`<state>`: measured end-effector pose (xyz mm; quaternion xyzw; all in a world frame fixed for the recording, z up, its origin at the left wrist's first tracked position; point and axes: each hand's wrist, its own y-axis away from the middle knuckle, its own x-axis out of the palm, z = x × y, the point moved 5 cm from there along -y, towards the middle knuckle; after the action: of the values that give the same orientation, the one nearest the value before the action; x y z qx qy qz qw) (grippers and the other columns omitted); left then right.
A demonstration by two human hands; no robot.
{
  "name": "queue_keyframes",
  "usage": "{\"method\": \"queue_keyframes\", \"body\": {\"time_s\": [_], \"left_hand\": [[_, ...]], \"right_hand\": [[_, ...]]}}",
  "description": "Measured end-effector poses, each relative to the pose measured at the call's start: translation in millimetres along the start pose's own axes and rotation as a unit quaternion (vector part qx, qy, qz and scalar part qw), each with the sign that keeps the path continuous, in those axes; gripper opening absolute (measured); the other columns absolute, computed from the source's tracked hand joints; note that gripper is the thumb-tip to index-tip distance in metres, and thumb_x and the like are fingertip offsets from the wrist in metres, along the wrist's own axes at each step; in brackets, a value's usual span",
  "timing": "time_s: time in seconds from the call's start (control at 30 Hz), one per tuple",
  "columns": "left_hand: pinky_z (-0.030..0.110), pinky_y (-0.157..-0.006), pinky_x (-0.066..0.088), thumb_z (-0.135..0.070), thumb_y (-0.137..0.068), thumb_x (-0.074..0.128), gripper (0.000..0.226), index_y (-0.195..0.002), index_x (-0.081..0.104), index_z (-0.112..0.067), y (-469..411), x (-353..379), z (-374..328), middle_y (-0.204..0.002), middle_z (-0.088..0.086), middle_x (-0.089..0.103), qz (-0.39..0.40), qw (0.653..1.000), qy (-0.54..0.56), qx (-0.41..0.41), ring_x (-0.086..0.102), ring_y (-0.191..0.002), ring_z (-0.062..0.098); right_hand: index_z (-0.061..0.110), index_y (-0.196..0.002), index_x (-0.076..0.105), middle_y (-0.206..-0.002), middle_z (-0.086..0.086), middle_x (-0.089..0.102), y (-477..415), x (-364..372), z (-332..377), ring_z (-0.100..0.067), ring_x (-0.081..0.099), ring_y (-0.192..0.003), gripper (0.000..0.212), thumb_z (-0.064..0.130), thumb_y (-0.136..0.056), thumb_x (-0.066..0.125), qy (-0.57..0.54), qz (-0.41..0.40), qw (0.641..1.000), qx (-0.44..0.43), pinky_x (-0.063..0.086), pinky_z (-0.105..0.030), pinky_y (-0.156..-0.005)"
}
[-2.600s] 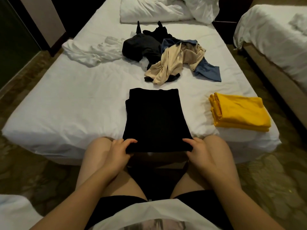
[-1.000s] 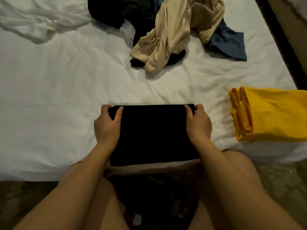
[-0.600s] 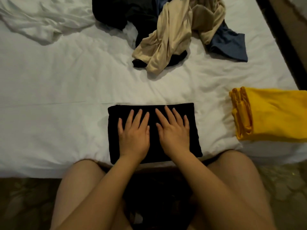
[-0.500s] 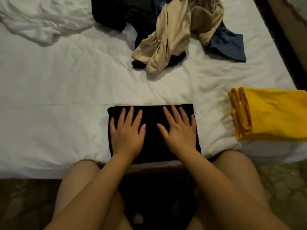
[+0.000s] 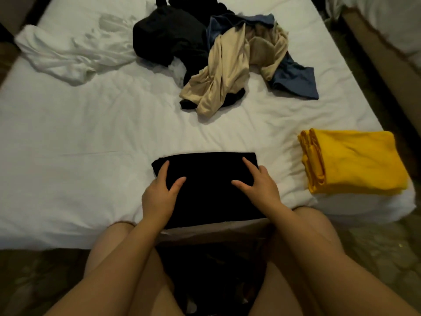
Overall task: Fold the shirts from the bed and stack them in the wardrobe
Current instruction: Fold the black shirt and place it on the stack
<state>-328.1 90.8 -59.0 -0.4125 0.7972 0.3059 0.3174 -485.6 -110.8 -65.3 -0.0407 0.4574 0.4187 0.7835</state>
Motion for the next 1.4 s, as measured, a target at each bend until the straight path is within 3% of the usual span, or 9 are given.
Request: {"method": "queue_keyframes", "body": {"time_s": [0.23, 0.4, 0.57, 0.73, 0.97, 1.07, 1.13, 1.2, 1.4], "left_hand": [[0.034, -0.097, 0.039, -0.037, -0.088, 0.059, 0.071, -0.148, 0.02, -0.031, 10.1, -17.5, -77.7, -0.145, 0.003, 0.041, 0.034, 0.985, 0.165, 0.042, 0.044, -0.128, 0.026], [0.026, -0.091, 0.04, -0.021, -0.084, 0.068, 0.085, -0.148, 0.013, -0.036, 23.9, 16.3, -194.9, -0.131, -0.011, 0.042, 0.126, 0.95, 0.256, 0.13, 0.043, -0.118, 0.01], [0.031, -0.09, 0.043, -0.018, -0.083, 0.068, 0.09, -0.149, 0.009, -0.033, 28.8, 94.7, -281.9, -0.139, -0.007, 0.041, 0.232, 0.913, 0.295, 0.158, 0.047, -0.121, 0.016], [0.04, -0.1, 0.042, -0.036, -0.074, 0.075, 0.103, -0.149, 0.005, -0.032, 24.4, 159.5, -300.5, -0.151, 0.0, 0.032, 0.253, 0.927, 0.244, 0.129, 0.042, -0.131, 0.025], [0.032, -0.102, 0.035, -0.028, -0.086, 0.065, 0.086, -0.149, 0.005, -0.029, 17.5, 195.9, -285.3, -0.154, 0.002, 0.022, 0.221, 0.955, 0.153, 0.127, 0.032, -0.137, 0.024], [0.044, -0.107, 0.03, -0.036, -0.091, 0.056, 0.073, -0.149, 0.015, -0.021, 27.9, 178.8, -296.8, -0.156, 0.014, 0.01, 0.076, 0.978, -0.026, 0.193, 0.026, -0.138, 0.035], [0.055, -0.103, 0.032, -0.035, -0.089, 0.05, 0.062, -0.143, 0.03, -0.013, 44.9, 173.7, -322.0, -0.15, 0.024, 0.024, -0.059, 0.94, -0.12, 0.314, 0.033, -0.13, 0.04], [0.057, -0.102, 0.028, -0.038, -0.084, 0.039, 0.059, -0.137, 0.036, -0.013, 51.3, 191.8, -336.6, -0.144, 0.022, 0.038, -0.076, 0.905, -0.169, 0.383, 0.033, -0.129, 0.032], [0.06, -0.101, 0.03, -0.046, -0.086, 0.033, 0.057, -0.134, 0.05, -0.021, 17.6, 242.1, -303.1, -0.138, 0.015, 0.05, 0.03, 0.913, -0.274, 0.301, 0.048, -0.127, 0.032]], "right_hand": [[0.024, -0.142, 0.039, -0.13, -0.01, 0.048, 8.7, -88.6, -9.6, -0.023, 0.046, -0.123, 0.068, 0.03, -0.082, 0.071, -0.104, -0.052, 0.993, -0.03, 0.034, -0.022, -0.094], [0.017, -0.138, 0.046, -0.126, -0.012, 0.055, 23.8, -217.7, -59.4, -0.016, 0.05, -0.116, 0.068, 0.019, -0.077, 0.075, -0.139, -0.151, 0.978, -0.025, 0.034, -0.014, -0.088], [0.02, -0.142, 0.041, -0.137, -0.008, 0.047, 31.1, -298.3, -135.5, -0.02, 0.044, -0.125, 0.067, 0.018, -0.082, 0.071, -0.123, -0.116, 0.985, 0.026, 0.033, -0.019, -0.094], [0.023, -0.144, 0.037, -0.141, -0.007, 0.042, 8.4, -294.7, -207.6, -0.02, 0.038, -0.13, 0.07, 0.025, -0.082, 0.071, -0.099, -0.081, 0.989, 0.075, 0.027, -0.015, -0.092], [0.024, -0.146, 0.031, -0.136, -0.008, 0.041, -18.0, -259.1, -246.8, -0.023, 0.039, -0.128, 0.07, 0.029, -0.086, 0.067, -0.132, -0.048, 0.986, 0.089, 0.031, -0.024, -0.098], [0.024, -0.144, 0.035, -0.139, -0.007, 0.039, -14.6, -257.8, -241.4, -0.028, 0.037, -0.127, 0.059, 0.039, -0.091, 0.056, -0.022, -0.14, 0.983, 0.121, 0.031, -0.035, -0.103], [0.024, -0.137, 0.045, -0.138, -0.005, 0.044, -6.0, -253.1, -210.0, -0.028, 0.039, -0.126, 0.048, 0.043, -0.093, 0.044, 0.095, -0.275, 0.953, 0.084, 0.031, -0.044, -0.102], [0.026, -0.132, 0.052, -0.137, -0.003, 0.05, -7.1, -232.7, -172.2, -0.027, 0.043, -0.128, 0.051, 0.047, -0.09, 0.032, 0.132, -0.31, 0.942, 0.003, 0.029, -0.049, -0.104], [0.045, -0.146, 0.003, -0.159, 0.008, 0.005, -44.3, -186.8, -201.9, -0.021, -0.002, -0.146, 0.074, 0.069, -0.077, -0.003, 0.204, -0.149, 0.967, 0.032, -0.008, -0.049, -0.113]]}}
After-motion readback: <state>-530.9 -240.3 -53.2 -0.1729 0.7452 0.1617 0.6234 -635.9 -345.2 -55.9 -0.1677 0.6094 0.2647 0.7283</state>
